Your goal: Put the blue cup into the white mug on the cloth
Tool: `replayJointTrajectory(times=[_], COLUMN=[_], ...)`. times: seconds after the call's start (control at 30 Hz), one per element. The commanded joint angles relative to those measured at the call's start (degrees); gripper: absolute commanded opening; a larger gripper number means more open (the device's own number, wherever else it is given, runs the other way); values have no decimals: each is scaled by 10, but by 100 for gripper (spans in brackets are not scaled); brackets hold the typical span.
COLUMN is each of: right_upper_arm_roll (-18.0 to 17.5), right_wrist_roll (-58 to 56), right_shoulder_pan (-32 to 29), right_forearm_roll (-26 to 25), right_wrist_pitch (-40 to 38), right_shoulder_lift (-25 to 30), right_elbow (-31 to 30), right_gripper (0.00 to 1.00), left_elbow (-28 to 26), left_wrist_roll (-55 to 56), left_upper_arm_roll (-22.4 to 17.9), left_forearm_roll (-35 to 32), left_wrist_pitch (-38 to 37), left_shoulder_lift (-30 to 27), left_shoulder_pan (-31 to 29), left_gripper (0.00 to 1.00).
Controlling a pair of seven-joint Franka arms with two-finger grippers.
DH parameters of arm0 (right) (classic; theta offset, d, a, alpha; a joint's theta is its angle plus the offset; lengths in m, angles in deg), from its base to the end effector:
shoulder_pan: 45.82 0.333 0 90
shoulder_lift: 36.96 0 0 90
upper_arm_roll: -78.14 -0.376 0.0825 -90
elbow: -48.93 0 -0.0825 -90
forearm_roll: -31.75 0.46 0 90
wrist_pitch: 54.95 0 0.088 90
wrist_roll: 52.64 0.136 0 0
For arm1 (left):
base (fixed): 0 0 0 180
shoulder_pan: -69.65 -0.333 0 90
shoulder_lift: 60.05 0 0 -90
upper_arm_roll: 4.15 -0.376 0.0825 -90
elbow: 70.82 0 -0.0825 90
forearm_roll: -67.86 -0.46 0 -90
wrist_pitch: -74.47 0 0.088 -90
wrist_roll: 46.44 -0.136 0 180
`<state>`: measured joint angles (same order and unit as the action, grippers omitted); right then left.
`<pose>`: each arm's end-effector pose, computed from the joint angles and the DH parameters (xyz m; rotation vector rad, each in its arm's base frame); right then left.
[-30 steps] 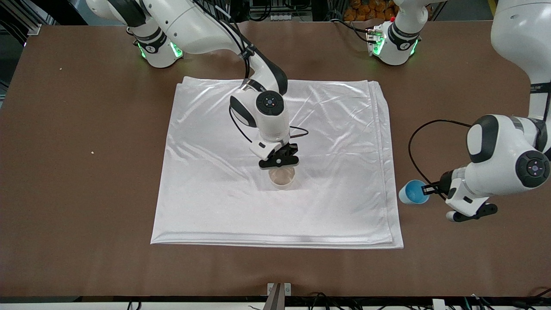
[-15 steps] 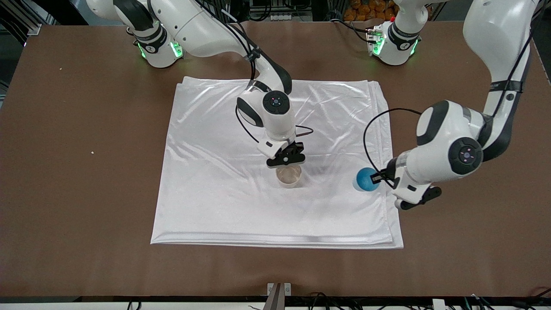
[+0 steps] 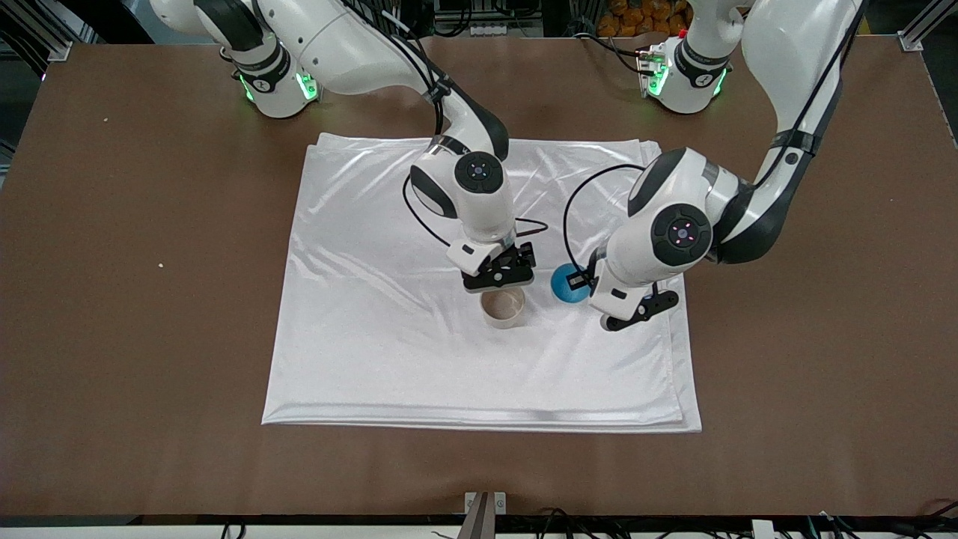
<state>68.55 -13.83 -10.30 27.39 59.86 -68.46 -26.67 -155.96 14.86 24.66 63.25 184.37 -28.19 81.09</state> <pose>0.6147 0.5662 0.4356 -3.0284 -0.1615 -0.1460 0.6422 -0.4527 0.3697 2.9970 0.5996 -0.2733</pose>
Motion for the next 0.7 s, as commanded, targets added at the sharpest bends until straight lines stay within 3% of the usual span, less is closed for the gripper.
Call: replayJointTrajectory(times=[0.0,0.2,0.5,0.67], right_upper_arm_roll=[-23,-57,-58,-53], right_wrist_roll=[-25,-60,-147,-154], right_shoulder_pan=[-40,-102,-197,-253], right_forearm_roll=[-3,-2,11,15], right_wrist_pitch=[-30,-95,-182,-189], right_shoulder_lift=[81,142,229,289], right_elbow=[-60,-64,-70,-117], right_gripper=[100,100,100,100], left_elbow=[17,17,17,17], left_wrist_roll=[15,32,33,33], left_upper_arm_roll=[-6,-19,-52,-53], left_forearm_roll=[-4,-11,-12,-14], left_wrist_pitch=[28,59,82,96], left_shoulder_lift=[21,36,50,60], left_shoulder_pan=[17,44,83,83], left_gripper=[0,0,0,0])
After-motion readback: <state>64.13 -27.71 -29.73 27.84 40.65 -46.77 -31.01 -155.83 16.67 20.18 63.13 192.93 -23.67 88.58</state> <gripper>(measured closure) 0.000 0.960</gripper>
